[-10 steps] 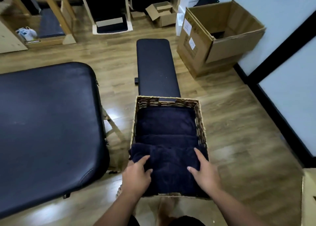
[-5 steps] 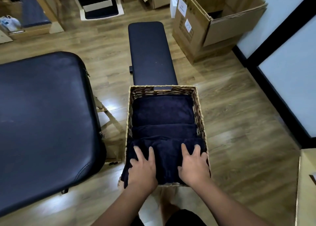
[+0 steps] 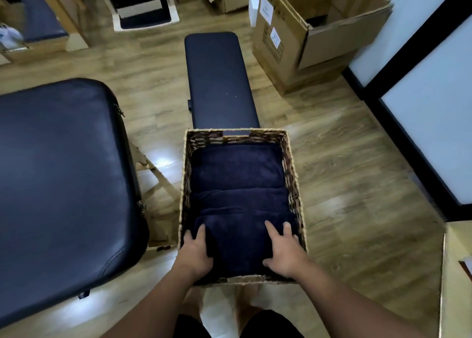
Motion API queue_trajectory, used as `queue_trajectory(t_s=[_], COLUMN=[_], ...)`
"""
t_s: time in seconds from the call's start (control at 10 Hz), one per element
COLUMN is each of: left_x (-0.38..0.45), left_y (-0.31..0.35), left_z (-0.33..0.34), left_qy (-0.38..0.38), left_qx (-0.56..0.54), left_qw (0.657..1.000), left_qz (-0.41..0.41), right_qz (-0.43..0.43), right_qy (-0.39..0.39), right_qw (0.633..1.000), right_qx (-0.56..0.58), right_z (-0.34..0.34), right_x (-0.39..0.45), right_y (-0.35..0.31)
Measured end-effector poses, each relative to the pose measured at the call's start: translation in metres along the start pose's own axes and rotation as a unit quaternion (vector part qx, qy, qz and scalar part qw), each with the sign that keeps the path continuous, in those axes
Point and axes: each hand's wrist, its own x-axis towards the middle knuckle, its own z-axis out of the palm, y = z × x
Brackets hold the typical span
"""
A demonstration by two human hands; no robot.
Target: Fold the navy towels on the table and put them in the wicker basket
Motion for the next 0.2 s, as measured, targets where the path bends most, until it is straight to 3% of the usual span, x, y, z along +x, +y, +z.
queue_trajectory(t_s=[0.2], left_x=[-0.034], left_y=[-0.01], left_z=[-0.008], left_qy=[0.038], left_qx=[0.008], left_qw=[0.998], left_qz=[0.042], right_qz=[-0.084], right_qy=[-0.006], right_qw=[0.996], right_qx=[0.012], right_z=[-0.027], right_x=[-0.027], right_y=[0.007])
